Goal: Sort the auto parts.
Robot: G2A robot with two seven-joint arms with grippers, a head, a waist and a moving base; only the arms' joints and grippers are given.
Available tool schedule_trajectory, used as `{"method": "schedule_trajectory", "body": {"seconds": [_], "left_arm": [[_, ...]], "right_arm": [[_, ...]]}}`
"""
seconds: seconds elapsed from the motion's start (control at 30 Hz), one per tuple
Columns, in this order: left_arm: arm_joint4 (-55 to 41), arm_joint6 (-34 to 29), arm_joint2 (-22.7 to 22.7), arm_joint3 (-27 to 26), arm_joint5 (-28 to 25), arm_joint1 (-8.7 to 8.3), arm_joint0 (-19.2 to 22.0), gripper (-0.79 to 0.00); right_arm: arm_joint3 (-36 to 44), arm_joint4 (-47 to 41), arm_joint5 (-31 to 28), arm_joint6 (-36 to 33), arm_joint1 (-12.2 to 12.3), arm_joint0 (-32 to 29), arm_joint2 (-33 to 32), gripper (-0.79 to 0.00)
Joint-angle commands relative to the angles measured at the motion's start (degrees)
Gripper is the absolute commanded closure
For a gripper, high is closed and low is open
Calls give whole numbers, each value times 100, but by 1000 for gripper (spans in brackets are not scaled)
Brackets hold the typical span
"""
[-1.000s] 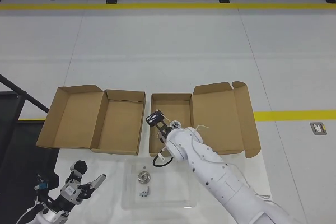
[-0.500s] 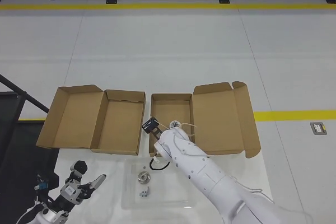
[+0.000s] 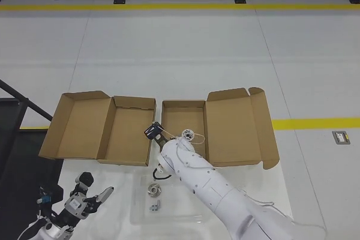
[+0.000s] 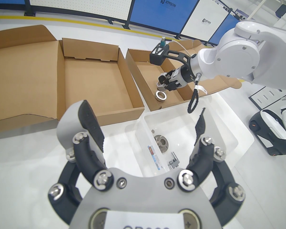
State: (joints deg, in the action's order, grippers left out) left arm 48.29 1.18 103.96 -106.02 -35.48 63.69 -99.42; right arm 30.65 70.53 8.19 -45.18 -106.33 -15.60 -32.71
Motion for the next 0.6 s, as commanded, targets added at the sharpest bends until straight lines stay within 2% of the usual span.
{"method": "schedule_trajectory", "body": {"seconds": [0.0, 0.13, 0.27, 0.47, 0.57], "left_arm": [[0, 0, 0, 0, 0, 0, 0, -785], [-43, -7, 5, -16, 58, 2, 30, -785], [-155, -10, 109, 37, 72, -5, 101, -785], [-328, -92, 222, 130, 39, -18, 198, -785], [-398, -138, 246, 177, 2, -23, 234, -785]], "right_arm": [[238, 118, 84, 135, 46, -107, -36, -240], [1021, 509, 292, 362, 244, -509, -178, -243], [2215, 1116, 273, 418, 598, -1189, -492, -243], [4555, 2141, -470, 350, 1223, -2663, -1348, -225], [5605, 2432, -933, 613, 1447, -3441, -1776, -219]]}}
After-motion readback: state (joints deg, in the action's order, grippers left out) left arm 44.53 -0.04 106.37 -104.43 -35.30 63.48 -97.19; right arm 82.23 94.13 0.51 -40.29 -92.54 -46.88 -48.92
